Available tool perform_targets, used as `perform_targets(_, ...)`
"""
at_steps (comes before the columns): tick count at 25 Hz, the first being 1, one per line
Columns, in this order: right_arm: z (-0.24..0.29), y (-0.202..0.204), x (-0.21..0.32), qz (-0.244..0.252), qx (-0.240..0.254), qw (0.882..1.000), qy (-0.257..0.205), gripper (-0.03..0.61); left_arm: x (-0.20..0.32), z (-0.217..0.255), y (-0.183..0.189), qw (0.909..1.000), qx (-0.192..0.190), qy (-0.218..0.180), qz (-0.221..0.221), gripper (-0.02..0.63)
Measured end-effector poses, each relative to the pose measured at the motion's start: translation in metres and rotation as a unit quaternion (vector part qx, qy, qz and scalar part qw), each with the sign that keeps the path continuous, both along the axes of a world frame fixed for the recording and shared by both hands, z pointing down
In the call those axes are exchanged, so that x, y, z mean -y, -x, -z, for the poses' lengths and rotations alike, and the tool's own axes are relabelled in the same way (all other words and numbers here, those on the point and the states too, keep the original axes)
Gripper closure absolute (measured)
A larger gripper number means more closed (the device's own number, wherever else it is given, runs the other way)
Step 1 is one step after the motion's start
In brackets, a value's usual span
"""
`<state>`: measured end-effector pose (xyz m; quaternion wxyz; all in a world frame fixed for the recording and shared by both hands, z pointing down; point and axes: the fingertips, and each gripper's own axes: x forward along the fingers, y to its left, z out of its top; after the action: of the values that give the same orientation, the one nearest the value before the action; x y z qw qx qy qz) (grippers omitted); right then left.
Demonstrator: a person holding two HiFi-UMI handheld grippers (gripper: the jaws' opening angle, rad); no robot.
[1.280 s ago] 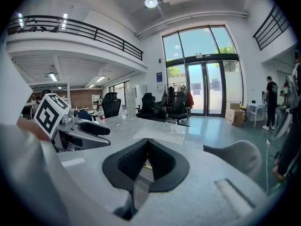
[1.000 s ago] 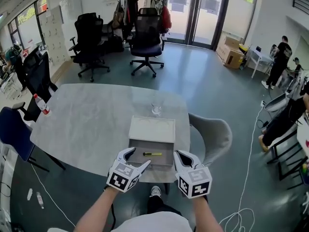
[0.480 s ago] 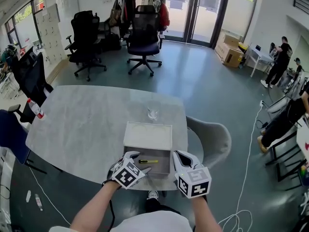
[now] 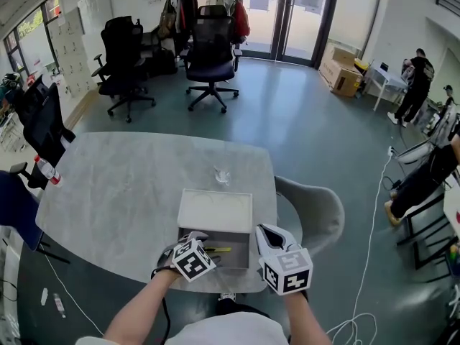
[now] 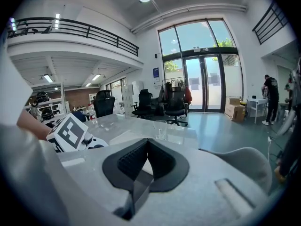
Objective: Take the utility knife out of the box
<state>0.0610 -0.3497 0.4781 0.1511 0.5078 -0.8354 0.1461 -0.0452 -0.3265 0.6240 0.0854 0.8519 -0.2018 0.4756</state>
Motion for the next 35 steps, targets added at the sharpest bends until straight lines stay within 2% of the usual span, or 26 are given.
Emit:
perform_targets(8, 0.002, -0.008, 0.021, 0.002, 0.001, 1.000, 0.000, 0.574, 0.002, -0.021, -0.007, 0.9970, 0.052, 0.020, -0.054, 0.327)
perform_targets(17, -0.002, -0.011, 0.041, 0.006, 0.003, 1.000, 0.002, 0.574, 0.003, -0.045, -0.005, 0.9911, 0.095, 0.035, -0.087, 0.333)
perform_targets(19, -0.003, -0.010, 0.044, 0.008, 0.003, 1.000, 0.003, 0.574, 0.003, -0.046, -0.004, 0.9909, 0.096, 0.037, -0.086, 0.368)
perform_targets(20, -0.003, -0.009, 0.045, 0.009, 0.004, 1.000, 0.003, 0.574, 0.003, -0.046, -0.004, 0.9911, 0.095, 0.038, -0.085, 0.446)
perform_targets(21, -0.004, -0.007, 0.046, 0.010, 0.004, 1.000, 0.003, 0.574, 0.003, -0.047, -0.003, 0.9912, 0.094, 0.040, -0.084, 0.462)
perform_targets(27, -0.006, -0.004, 0.049, 0.014, 0.003, 1.000, 0.006, 0.574, 0.003, -0.047, -0.004, 0.9917, 0.085, 0.050, -0.083, 0.479)
perform_targets(35, -0.006, -0.001, 0.045, 0.015, 0.003, 1.000, 0.007, 0.574, -0.003, -0.047, -0.005, 0.9918, 0.082, 0.057, -0.080, 0.534)
